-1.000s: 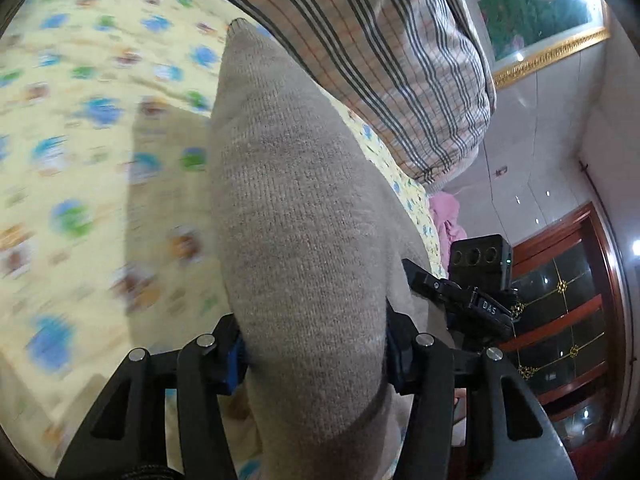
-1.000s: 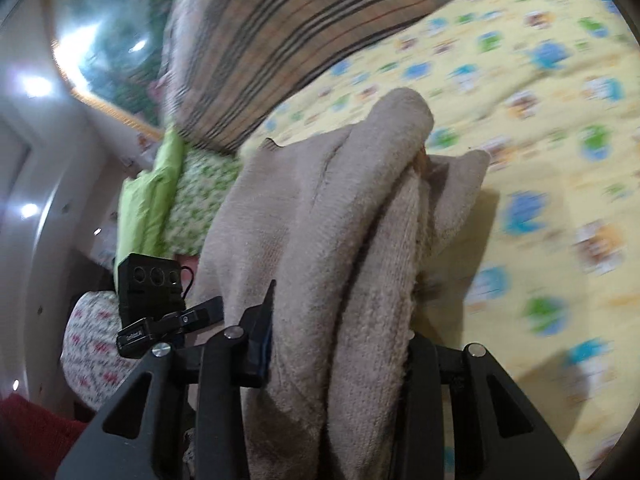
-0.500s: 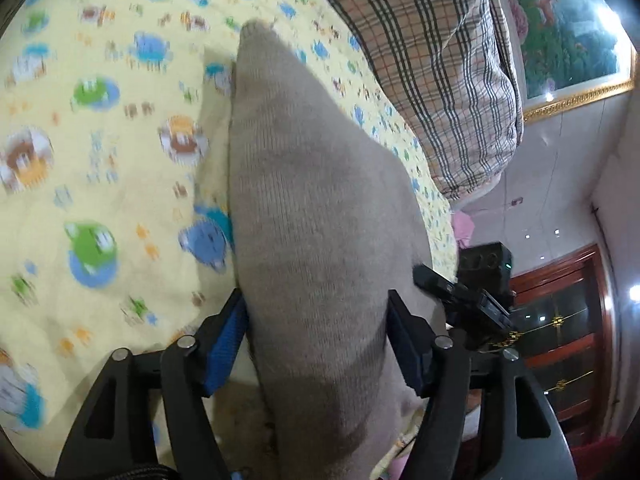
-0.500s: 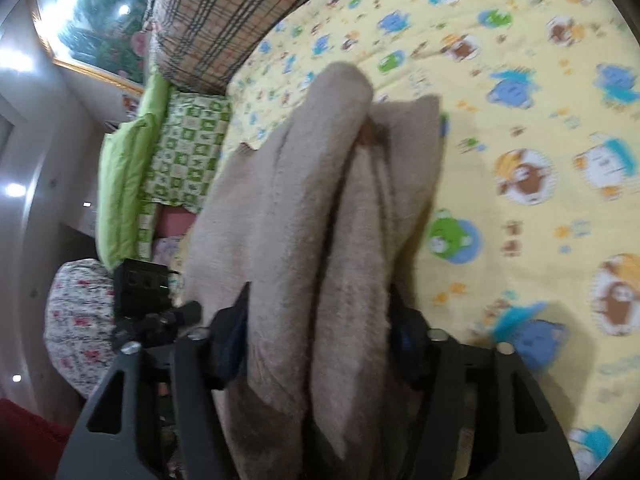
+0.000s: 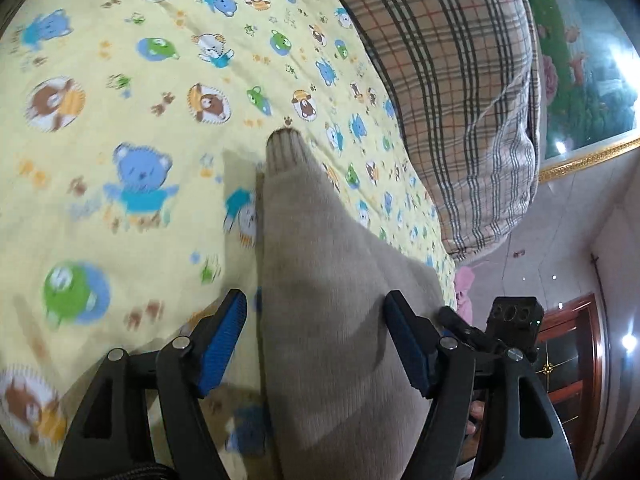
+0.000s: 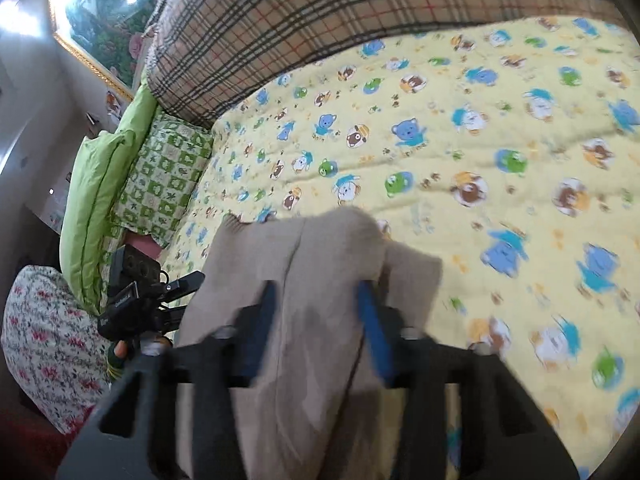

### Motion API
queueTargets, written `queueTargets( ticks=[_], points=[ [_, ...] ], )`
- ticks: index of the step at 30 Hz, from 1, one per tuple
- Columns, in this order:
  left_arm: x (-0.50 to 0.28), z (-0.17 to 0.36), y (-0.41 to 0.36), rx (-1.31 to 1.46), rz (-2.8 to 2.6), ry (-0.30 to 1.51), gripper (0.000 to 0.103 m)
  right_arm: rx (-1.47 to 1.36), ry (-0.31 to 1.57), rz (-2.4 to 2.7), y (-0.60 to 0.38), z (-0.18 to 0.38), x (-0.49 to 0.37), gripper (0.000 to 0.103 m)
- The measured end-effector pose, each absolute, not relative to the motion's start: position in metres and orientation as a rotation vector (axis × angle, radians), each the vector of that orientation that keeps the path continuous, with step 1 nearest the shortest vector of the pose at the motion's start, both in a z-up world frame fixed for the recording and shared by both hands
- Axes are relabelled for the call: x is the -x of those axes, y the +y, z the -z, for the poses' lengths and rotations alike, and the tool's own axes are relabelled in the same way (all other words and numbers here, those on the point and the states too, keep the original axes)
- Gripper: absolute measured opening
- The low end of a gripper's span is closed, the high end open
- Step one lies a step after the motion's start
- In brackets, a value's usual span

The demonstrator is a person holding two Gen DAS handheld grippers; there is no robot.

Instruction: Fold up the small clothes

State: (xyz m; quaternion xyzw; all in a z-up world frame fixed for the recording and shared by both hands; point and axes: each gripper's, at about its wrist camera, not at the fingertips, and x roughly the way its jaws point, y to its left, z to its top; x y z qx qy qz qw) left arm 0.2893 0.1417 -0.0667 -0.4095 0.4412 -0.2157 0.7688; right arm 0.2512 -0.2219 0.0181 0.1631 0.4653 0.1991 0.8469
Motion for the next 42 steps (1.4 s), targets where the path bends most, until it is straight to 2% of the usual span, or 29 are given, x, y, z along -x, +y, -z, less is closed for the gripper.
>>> queueTargets(
  ticks=[1,2,4,7,10,12,14,17,21,23,25,29,31,34,42],
  points=[
    [-0.295,0.067,0.139,0.884,0.469,0.955,0.063,-0.351,0.989,-0.421,-0.221,-0.014,-0.257,0.014],
    [-0.300,0.068,0.136,0.872,0.466,0.952,0.045,-0.344,0.998,-0.415,-0.219,-0.011,-0.262,0.010],
    [-0.306,0.068,0.133,0.829,0.452,0.972,0.034,-0.368,0.983,-0.415,-0.221,-0.009,-0.264,0.009],
    [-0.312,0.057,0.123,0.754,0.455,0.958,0.034,-0.453,0.851,-0.434,-0.239,-0.029,-0.241,0.008],
    [-0.319,0.053,0.112,0.665,0.426,0.956,0.034,-0.472,0.836,-0.382,-0.252,-0.024,-0.225,0.008],
    [-0.324,0.056,0.111,0.659,0.415,0.957,0.029,-0.462,0.907,-0.354,-0.253,-0.001,-0.230,0.008],
    [-0.328,0.054,0.114,0.637,0.384,0.939,0.019,-0.499,0.927,-0.352,-0.257,0.013,-0.233,0.008],
    [-0.340,0.054,0.119,0.561,0.307,0.936,0.009,-0.480,0.922,-0.341,-0.259,0.013,-0.236,0.008],
    [-0.349,0.052,0.123,0.526,0.262,0.948,0.010,-0.432,0.940,-0.312,-0.256,0.019,-0.239,0.009],
    [-0.343,0.043,0.125,0.513,0.240,0.939,0.012,-0.433,0.943,-0.323,-0.255,0.012,-0.237,0.014],
    [-0.325,0.027,0.126,0.485,0.230,0.915,0.013,-0.434,0.932,-0.329,-0.256,0.000,-0.228,0.014],
    [-0.269,0.003,0.125,0.431,0.232,0.889,0.029,-0.431,0.888,-0.343,-0.260,-0.026,-0.193,0.016],
    [-0.231,-0.003,0.124,0.447,0.250,0.878,0.039,-0.426,0.880,-0.345,-0.260,-0.032,-0.171,0.021],
    [-0.179,-0.007,0.120,0.445,0.264,0.873,0.042,-0.428,0.879,-0.345,-0.261,-0.033,-0.142,0.030],
    [-0.057,-0.003,0.108,0.421,0.267,0.885,0.053,-0.442,0.896,-0.349,-0.258,-0.022,-0.071,0.031]
  ],
)
